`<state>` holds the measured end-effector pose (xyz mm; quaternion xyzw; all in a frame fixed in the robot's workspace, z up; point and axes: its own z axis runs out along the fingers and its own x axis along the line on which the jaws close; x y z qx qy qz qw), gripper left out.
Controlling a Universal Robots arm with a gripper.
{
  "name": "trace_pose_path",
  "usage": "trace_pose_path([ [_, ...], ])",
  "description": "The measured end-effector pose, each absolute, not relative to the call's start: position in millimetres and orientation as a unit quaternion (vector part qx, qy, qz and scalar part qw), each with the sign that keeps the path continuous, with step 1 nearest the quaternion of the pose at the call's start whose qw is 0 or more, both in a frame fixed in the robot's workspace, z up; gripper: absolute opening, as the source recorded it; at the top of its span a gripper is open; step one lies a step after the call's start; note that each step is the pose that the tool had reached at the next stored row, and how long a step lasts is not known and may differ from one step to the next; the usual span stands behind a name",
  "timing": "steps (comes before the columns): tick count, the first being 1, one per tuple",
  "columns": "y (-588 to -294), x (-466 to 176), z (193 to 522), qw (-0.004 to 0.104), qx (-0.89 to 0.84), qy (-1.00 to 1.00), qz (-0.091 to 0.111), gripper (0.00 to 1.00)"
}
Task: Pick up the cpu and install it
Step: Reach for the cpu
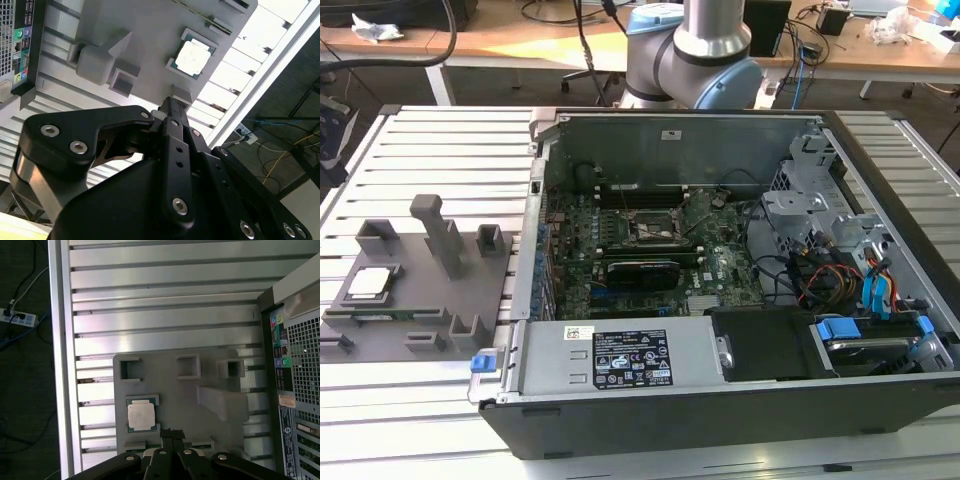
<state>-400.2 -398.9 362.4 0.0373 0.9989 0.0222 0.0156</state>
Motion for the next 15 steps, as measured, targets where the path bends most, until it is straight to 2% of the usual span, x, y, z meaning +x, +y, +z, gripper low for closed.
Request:
trace_pose_path([
  [15, -398.9, -407.5, 335.2, 0.016, 0.037, 0.999, 0.022, 0.11],
])
